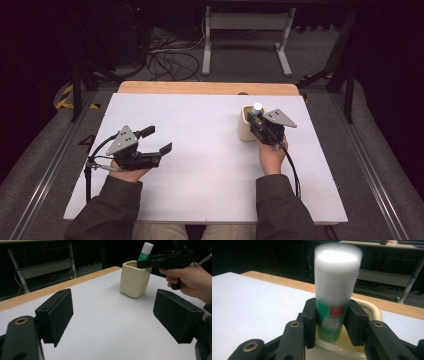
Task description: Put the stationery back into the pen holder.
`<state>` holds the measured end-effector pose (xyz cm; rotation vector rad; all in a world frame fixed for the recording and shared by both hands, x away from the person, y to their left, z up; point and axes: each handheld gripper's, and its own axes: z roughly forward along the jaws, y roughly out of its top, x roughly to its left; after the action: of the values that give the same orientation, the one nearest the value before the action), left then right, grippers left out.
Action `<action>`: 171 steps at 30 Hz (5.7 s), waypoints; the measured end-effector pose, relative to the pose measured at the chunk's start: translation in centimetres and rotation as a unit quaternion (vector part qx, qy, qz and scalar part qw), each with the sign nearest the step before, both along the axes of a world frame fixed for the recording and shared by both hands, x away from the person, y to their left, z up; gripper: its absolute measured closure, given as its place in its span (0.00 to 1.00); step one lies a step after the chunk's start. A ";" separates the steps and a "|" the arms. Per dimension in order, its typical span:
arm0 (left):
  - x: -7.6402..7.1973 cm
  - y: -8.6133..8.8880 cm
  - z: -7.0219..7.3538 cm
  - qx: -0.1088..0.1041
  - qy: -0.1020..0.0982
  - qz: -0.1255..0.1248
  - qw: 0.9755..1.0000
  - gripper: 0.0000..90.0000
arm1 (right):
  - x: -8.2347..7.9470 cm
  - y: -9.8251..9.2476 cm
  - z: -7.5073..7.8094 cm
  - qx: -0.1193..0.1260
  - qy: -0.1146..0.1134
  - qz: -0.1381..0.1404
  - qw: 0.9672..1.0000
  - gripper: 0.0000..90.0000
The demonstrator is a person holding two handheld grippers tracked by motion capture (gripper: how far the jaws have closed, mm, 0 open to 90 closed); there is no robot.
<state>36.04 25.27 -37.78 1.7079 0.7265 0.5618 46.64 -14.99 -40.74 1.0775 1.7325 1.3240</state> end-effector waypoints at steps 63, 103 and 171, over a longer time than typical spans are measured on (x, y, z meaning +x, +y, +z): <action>0.0 0.3 0.1 -0.003 -0.002 0.003 1.000 0.20 | 0.4 -0.6 0.1 0.032 0.012 0.015 0.999 0.65; -0.1 0.8 0.4 -0.006 -0.005 0.005 1.000 0.19 | -1.2 0.1 1.2 0.052 0.017 0.082 0.995 0.28; -1.1 3.1 1.3 -0.012 -0.007 0.021 1.000 0.17 | -8.0 -4.9 2.5 0.114 0.010 0.125 0.986 0.00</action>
<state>34.90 28.35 -36.45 1.6687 0.7576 0.5924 38.65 -19.92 -38.24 1.0220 1.8089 1.7068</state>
